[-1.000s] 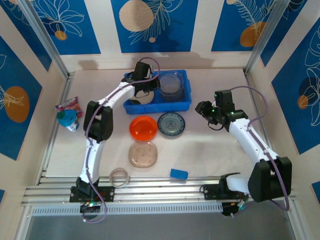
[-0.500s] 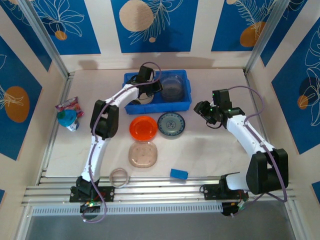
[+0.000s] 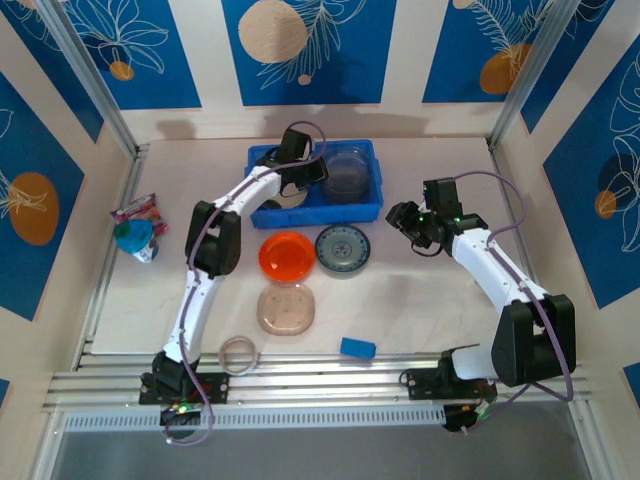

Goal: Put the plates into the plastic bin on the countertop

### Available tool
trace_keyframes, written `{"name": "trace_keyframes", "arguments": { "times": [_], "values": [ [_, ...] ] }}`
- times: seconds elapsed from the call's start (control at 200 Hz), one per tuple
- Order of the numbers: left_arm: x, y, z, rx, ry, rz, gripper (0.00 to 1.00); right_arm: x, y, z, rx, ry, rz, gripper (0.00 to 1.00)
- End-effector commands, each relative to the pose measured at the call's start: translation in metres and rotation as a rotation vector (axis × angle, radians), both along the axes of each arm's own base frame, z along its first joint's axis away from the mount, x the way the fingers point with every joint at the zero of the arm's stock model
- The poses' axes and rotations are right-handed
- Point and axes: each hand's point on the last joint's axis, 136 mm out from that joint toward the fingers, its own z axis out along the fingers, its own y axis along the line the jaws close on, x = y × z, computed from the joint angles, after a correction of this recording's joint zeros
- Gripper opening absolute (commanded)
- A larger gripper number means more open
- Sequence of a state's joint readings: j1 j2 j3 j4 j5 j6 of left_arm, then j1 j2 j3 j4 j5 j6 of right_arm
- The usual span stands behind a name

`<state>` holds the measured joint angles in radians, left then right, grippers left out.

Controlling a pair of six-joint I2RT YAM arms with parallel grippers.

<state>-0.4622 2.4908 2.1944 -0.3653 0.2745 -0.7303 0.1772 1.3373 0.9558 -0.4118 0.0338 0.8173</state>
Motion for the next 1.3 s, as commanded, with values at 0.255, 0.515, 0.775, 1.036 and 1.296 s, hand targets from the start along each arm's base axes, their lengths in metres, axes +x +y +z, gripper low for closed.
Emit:
{"name": "trace_keyframes", "arguments": {
  "times": [0.255, 0.515, 0.775, 1.036, 1.296],
  "values": [
    [-0.003, -0.004, -0.003, 0.06, 0.0, -0.022, 0.19, 0.001, 0.007, 0.01, 0.013, -0.022, 0.03, 0.51],
    [-0.004, -0.005, 0.007, 0.085, -0.023, -0.027, 0.3, 0.0, 0.009, 0.015, 0.01, -0.038, 0.033, 0.51],
    [-0.005, 0.002, 0.017, 0.136, -0.051, -0.024, 0.36, -0.002, 0.005, 0.021, -0.008, -0.055, 0.03, 0.51],
    [-0.009, 0.013, 0.029, 0.192, -0.081, -0.018, 0.4, -0.003, 0.004, 0.026, -0.007, -0.067, 0.028, 0.5],
    [-0.011, 0.022, 0.045, 0.236, -0.119, -0.018, 0.34, 0.0, 0.008, 0.027, 0.008, -0.072, 0.036, 0.49]
  ]
}}
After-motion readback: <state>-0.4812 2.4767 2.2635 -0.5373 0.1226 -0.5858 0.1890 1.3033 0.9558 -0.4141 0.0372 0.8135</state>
